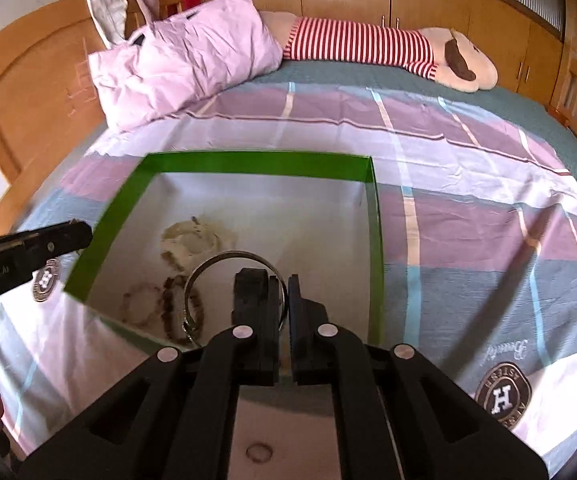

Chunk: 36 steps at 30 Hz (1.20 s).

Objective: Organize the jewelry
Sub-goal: 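Carry the brooch and bangle into the green box and open both tools, then move both tools toward the two small rings on the sheet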

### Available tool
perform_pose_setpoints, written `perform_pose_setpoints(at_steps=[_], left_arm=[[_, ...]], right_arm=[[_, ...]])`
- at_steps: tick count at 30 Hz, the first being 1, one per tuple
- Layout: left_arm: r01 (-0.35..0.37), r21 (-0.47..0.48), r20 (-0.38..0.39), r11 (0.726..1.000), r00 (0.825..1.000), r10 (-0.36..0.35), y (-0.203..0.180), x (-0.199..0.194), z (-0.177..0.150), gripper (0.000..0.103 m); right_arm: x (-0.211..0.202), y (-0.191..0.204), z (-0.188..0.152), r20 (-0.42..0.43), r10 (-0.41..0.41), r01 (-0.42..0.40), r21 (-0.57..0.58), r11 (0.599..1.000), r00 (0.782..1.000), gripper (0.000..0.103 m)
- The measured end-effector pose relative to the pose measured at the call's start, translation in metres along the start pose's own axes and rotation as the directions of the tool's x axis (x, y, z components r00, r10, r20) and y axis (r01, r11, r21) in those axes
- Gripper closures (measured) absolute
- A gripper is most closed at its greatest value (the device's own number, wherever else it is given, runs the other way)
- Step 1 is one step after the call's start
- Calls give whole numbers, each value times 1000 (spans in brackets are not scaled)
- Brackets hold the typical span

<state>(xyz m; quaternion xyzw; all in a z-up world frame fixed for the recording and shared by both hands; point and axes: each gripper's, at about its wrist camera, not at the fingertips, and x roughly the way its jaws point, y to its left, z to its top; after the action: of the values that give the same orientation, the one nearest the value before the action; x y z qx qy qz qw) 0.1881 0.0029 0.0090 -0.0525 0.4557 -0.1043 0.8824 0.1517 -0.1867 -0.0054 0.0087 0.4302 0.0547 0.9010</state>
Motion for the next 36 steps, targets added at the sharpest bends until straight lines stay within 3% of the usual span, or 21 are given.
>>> perform_pose_setpoints(at_steps=[5,7,13,15,22,33,36], left_arm=[[-16,34,-63,999,998,18,-6,34,-6,79],[-13,37,-58,999,998,15,-7,35,-8,56],[-66,61,9,996,998,65,-12,10,-26,47],[-73,53,27,996,997,72,-13,0,-35,42],[-76,22,15,997,997,76,-15,-21,-72,40],[-77,-10,-48,997,996,77,-15,-19,-105,36],[-84,-29,-57,996,995,82,-9,-19,-113,29]], right_arm=[[25,-4,-3,-49,-12,13,25,1000,999,98],[27,-8,-4,-57,-9,11,44,999,998,88],[-1,-11,-9,-1,-15,15,26,1000,1000,60],[-13,-13,-16,9,4,-5,31,1000,1000,59],[-38,-22,-53,-25,54,-52,56,997,998,50],[-31,-30,-97,-136,39,-31,59,998,990,50],[-29,-30,-101,-150,34,-25,60,998,988,39]])
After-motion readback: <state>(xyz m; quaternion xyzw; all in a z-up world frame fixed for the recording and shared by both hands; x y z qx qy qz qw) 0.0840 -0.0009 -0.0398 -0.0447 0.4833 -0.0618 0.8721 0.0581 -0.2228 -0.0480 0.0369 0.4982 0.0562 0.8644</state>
